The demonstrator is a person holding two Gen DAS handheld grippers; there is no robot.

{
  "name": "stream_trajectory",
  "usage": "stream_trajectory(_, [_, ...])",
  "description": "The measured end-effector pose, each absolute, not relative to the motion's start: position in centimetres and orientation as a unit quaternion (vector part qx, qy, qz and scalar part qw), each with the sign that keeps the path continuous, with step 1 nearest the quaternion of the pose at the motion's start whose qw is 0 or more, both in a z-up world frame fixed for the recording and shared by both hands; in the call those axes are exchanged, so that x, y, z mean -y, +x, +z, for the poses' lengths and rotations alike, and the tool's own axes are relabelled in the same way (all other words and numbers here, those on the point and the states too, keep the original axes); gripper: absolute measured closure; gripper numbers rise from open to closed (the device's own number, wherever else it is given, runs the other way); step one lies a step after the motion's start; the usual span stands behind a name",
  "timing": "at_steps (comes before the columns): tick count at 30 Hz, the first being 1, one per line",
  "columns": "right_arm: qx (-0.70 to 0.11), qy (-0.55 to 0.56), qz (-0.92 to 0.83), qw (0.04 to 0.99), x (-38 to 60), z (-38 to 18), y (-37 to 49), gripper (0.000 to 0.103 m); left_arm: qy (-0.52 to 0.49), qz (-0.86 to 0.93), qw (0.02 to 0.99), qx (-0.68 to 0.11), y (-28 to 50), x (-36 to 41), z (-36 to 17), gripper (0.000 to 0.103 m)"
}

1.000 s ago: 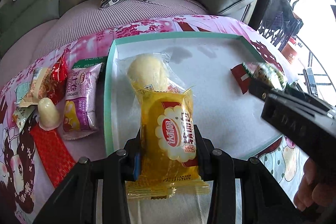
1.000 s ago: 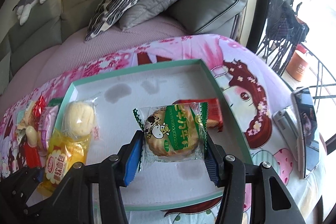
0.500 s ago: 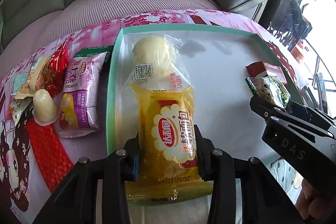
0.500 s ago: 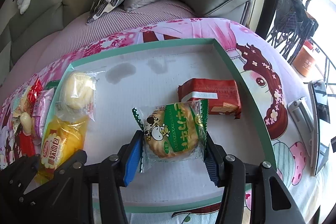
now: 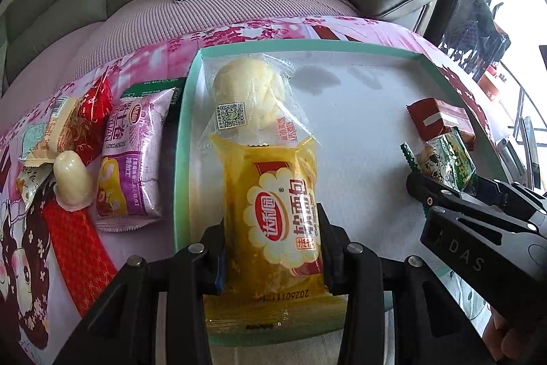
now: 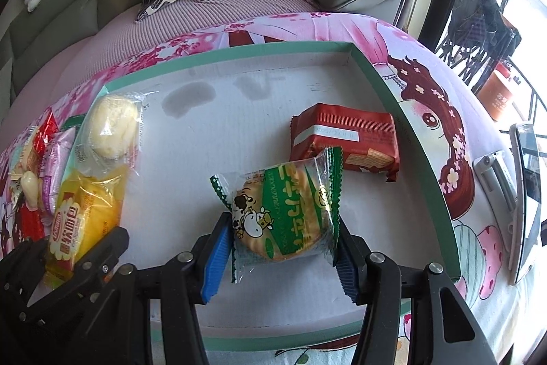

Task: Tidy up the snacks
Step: 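Lower both snacks into the tray and open both grippers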

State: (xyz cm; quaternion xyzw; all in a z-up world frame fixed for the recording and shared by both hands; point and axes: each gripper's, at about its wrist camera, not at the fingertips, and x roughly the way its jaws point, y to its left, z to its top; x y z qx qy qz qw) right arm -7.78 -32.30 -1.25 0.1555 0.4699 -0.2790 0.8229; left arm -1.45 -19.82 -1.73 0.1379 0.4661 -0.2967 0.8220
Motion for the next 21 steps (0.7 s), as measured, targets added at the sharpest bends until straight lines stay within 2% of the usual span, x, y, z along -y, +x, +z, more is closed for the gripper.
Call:
stream_trajectory(1, [-0.471,0.153,-0.279,0.822,32.2,-1.3,-7.7,0.044,0.142,-0.296,0.822,-0.465,-1.5,19.9,-1.8,0.060])
stream_trajectory(4, [-0.472,0.150,-0.280,0.822,32.2,-1.3,-7.7,0.038,0.146,-0.288,0.823,-0.468,-1.4,19.9,-1.8,0.047])
stream_trajectory(13, [-0.473,0.153,-0.284,0.820,32.7,-1.5,-7.8,0.026,0.153,-0.290,0.821,-0.468,-1.5,20.2,-1.8,0.041])
stream_trajectory(21, [-0.460,0.153,-0.291,0.825,32.9,-0.2,-8.4,0.025,0.158,-0.304,0.821,-0.456,-2.2,20.4,-0.9,0.024])
